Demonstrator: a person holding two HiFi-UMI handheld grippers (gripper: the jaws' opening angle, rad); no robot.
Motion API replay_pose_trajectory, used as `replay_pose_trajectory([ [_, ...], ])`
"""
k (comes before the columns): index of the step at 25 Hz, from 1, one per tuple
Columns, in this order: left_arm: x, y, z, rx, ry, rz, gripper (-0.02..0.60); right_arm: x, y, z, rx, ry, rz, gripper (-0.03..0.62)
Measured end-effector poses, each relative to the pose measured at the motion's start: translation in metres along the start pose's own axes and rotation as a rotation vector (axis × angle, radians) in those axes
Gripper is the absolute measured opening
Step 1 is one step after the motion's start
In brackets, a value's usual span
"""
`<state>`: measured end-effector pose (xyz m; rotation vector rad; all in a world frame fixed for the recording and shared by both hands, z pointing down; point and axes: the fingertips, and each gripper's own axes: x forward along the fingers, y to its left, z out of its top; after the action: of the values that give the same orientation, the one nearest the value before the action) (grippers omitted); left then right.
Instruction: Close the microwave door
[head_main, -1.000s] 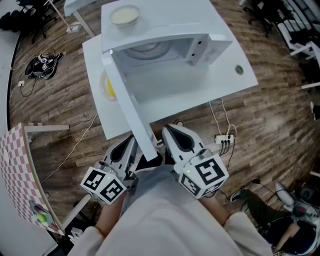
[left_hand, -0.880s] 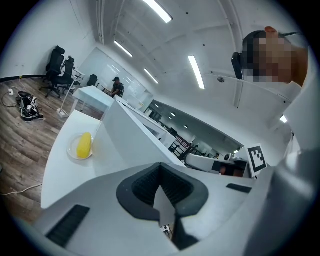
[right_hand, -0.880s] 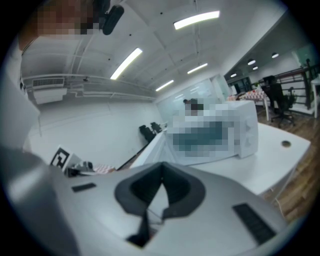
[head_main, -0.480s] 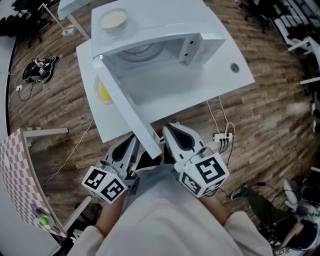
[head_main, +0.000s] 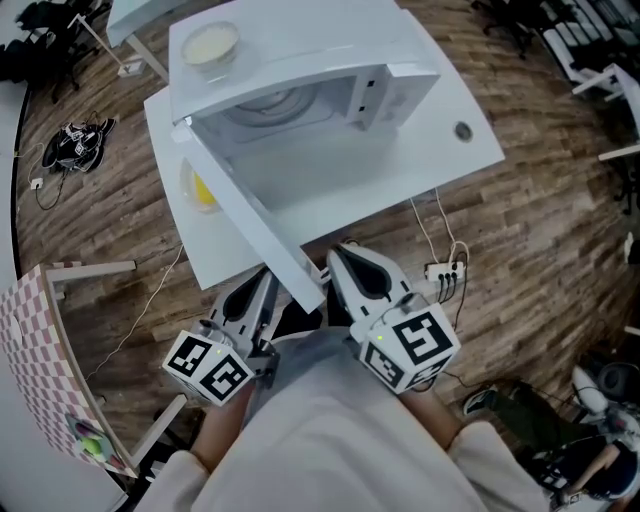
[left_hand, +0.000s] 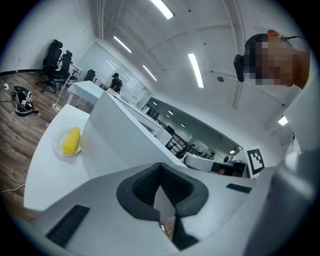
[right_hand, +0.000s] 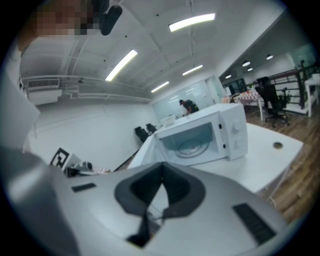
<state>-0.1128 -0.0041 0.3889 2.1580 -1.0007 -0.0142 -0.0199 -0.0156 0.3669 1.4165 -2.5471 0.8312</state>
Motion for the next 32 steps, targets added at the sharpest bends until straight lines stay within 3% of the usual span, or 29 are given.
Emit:
replay_pose_trajectory([
  [17,0.023,-0.009,0.000,0.000,0.024,-0.026,0.018,-0.002,-0.021,0.011,0.009,-0.014,-0.015,0.021],
  [22,0.035,-0.014,0.003,0.080,0.046,-0.026,0.018,-0.002,-0.034,0.015,0.015,-0.017,-0.036,0.021],
  [32,0.053,-0.015,0.010,0.057,0.051,-0.056,0.018,-0.005,-0.054,0.022,0.026,-0.026,-0.068,0.021],
])
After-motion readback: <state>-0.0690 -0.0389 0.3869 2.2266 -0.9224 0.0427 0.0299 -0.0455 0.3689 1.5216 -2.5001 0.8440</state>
